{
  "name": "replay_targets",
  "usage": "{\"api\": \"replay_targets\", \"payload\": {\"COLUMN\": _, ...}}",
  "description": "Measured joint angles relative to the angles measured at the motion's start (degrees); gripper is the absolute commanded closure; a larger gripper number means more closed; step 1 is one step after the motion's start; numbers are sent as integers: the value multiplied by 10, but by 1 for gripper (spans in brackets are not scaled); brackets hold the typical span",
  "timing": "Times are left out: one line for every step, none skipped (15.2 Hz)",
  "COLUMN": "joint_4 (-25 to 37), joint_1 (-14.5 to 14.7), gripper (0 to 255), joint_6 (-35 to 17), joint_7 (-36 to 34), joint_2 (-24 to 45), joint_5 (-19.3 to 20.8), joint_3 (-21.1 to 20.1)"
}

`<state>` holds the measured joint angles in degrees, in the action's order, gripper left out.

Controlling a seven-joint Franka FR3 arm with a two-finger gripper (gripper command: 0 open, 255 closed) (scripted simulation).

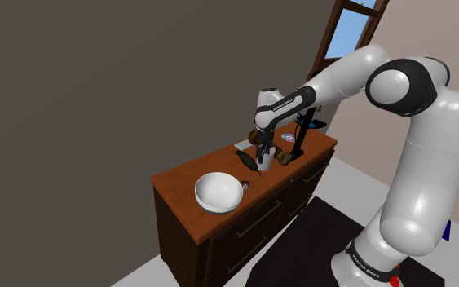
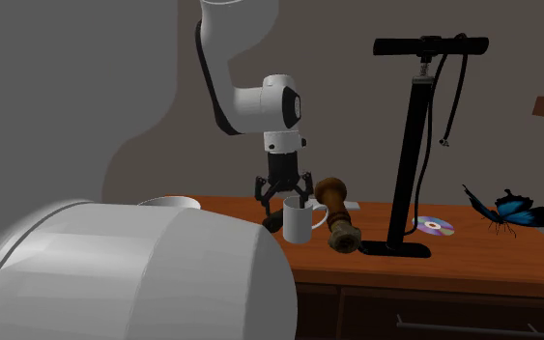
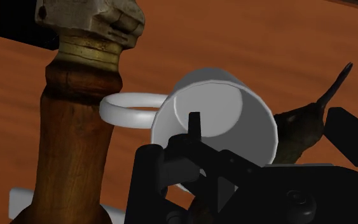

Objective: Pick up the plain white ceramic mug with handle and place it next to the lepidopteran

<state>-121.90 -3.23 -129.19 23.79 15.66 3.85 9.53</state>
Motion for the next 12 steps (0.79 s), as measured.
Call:
{"api": "replay_targets", "payload": {"joint_4": -1, "joint_1": 0, "gripper": 0, "joint_6": -4, "joint_7": 0, "joint_2": 3, "joint_5": 0, "joint_3": 0}}
{"api": "replay_targets", "payload": {"joint_4": -2, "joint_1": 0, "gripper": 0, "joint_6": -6, "joint_7": 0, "joint_2": 5, "joint_5": 0, "joint_3": 0}}
{"api": "replay_targets", "payload": {"joint_4": -2, "joint_1": 0, "gripper": 0, "joint_6": -7, "joint_7": 0, "joint_2": 5, "joint_5": 0, "joint_3": 0}}
{"api": "replay_targets", "payload": {"joint_4": -2, "joint_1": -1, "gripper": 0, "joint_6": -8, "joint_7": 0, "joint_2": 5, "joint_5": 0, "joint_3": 0}}
{"api": "replay_targets", "payload": {"joint_4": -3, "joint_1": -1, "gripper": 0, "joint_6": -8, "joint_7": 0, "joint_2": 5, "joint_5": 0, "joint_3": 0}}
{"api": "replay_targets", "payload": {"joint_4": -3, "joint_1": -1, "gripper": 0, "joint_6": -8, "joint_7": 0, "joint_2": 5, "joint_5": 0, "joint_3": 0}}
{"api": "replay_targets", "payload": {"joint_4": -3, "joint_1": -1, "gripper": 0, "joint_6": -9, "joint_7": 0, "joint_2": 5, "joint_5": 0, "joint_3": 0}}
{"api": "replay_targets", "payload": {"joint_4": -3, "joint_1": -1, "gripper": 255, "joint_6": -9, "joint_7": 0, "joint_2": 5, "joint_5": 0, "joint_3": 0}}
{"api": "replay_targets", "payload": {"joint_4": -3, "joint_1": -1, "gripper": 255, "joint_6": -9, "joint_7": 0, "joint_2": 5, "joint_5": 0, "joint_3": 0}}
{"api": "replay_targets", "payload": {"joint_4": -3, "joint_1": -1, "gripper": 255, "joint_6": -9, "joint_7": 0, "joint_2": 5, "joint_5": 0, "joint_3": 0}}
{"api": "replay_targets", "payload": {"joint_4": -3, "joint_1": -1, "gripper": 255, "joint_6": -9, "joint_7": 0, "joint_2": 5, "joint_5": 0, "joint_3": 0}}
{"api": "replay_targets", "payload": {"joint_4": -3, "joint_1": -1, "gripper": 255, "joint_6": -9, "joint_7": 0, "joint_2": 5, "joint_5": 0, "joint_3": 0}}
